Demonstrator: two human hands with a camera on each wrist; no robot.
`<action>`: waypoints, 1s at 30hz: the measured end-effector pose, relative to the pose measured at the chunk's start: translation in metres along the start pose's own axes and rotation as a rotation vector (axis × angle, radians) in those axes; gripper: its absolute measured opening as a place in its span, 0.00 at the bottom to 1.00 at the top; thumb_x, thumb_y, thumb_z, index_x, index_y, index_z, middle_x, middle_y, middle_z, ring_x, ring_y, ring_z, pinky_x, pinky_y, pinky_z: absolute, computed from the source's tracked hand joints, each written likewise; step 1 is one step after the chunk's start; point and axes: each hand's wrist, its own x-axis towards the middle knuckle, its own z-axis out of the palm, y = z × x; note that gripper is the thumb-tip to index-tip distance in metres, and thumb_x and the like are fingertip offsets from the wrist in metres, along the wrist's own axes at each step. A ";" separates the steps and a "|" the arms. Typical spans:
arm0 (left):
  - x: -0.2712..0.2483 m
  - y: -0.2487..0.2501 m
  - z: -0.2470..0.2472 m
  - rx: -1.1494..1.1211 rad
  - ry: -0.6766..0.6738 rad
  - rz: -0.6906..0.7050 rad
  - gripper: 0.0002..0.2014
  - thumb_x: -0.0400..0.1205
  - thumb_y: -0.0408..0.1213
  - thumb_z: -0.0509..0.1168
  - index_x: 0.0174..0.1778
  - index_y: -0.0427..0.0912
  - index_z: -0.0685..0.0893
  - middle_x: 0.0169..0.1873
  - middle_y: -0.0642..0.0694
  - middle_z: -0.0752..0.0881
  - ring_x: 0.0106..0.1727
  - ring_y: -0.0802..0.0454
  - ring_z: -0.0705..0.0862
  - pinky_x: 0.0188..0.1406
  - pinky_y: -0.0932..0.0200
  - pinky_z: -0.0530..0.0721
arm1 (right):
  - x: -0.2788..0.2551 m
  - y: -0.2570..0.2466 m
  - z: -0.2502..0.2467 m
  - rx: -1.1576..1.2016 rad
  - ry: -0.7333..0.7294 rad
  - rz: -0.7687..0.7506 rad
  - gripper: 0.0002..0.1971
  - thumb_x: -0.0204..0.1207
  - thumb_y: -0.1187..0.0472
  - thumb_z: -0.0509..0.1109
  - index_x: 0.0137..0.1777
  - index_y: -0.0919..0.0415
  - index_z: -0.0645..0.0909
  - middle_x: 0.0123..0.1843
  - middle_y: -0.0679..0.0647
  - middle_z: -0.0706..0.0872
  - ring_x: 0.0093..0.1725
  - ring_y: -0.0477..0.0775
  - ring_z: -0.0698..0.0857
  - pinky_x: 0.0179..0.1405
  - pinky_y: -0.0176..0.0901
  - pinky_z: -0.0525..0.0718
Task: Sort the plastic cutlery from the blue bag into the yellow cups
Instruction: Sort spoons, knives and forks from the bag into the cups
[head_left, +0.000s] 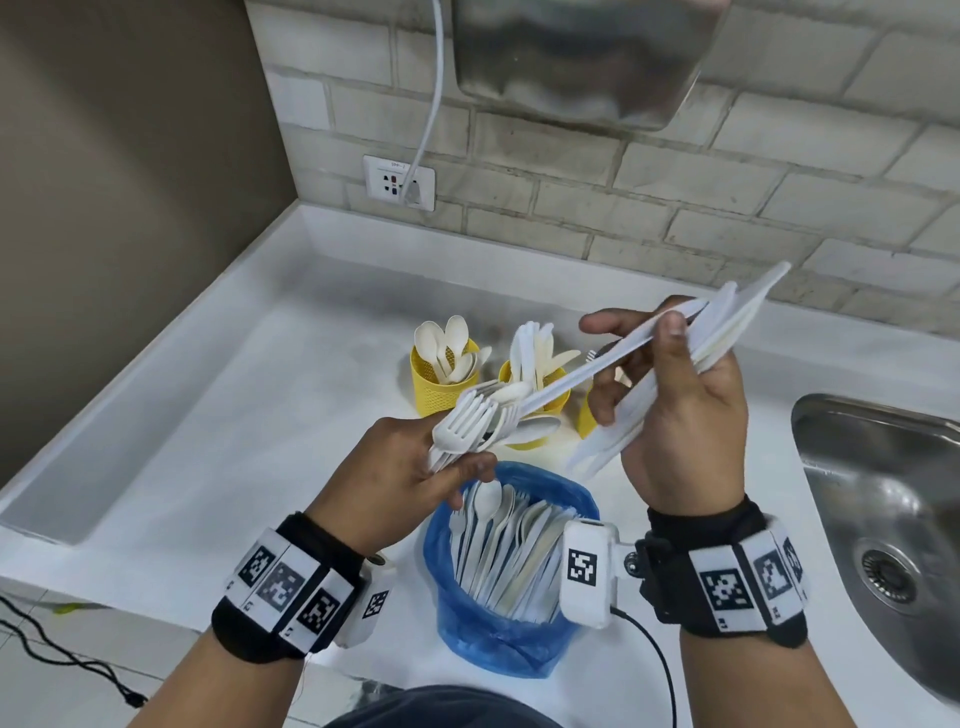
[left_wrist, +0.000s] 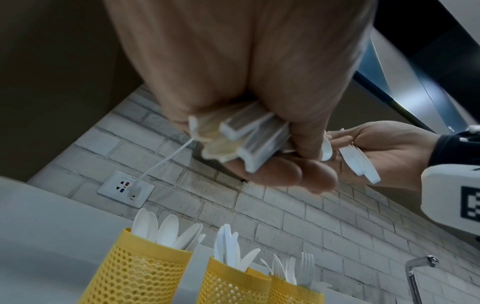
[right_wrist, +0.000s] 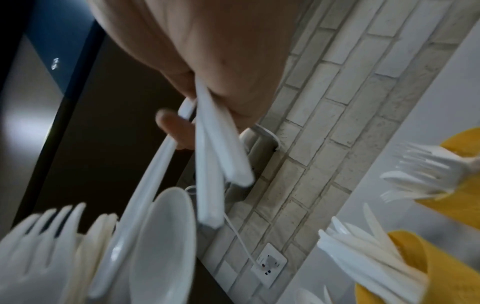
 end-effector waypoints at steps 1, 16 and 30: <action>0.000 -0.001 0.000 -0.003 0.000 -0.001 0.17 0.80 0.58 0.64 0.46 0.50 0.92 0.30 0.75 0.85 0.34 0.63 0.89 0.40 0.78 0.78 | 0.001 0.000 -0.002 0.041 0.044 0.011 0.10 0.94 0.61 0.53 0.52 0.61 0.72 0.49 0.69 0.90 0.34 0.61 0.84 0.29 0.47 0.83; 0.004 -0.003 -0.003 0.191 0.061 0.065 0.11 0.84 0.45 0.72 0.48 0.70 0.81 0.30 0.81 0.83 0.34 0.66 0.88 0.39 0.78 0.78 | 0.001 0.002 0.001 -0.195 0.126 -0.199 0.15 0.89 0.50 0.62 0.49 0.62 0.70 0.28 0.51 0.68 0.22 0.52 0.66 0.24 0.38 0.68; 0.002 -0.010 -0.006 0.198 0.095 0.053 0.21 0.80 0.59 0.60 0.61 0.53 0.87 0.45 0.56 0.93 0.36 0.58 0.90 0.41 0.50 0.90 | -0.014 0.007 0.004 -0.674 -0.400 -0.140 0.06 0.78 0.68 0.79 0.48 0.55 0.89 0.22 0.52 0.66 0.24 0.59 0.69 0.34 0.59 0.83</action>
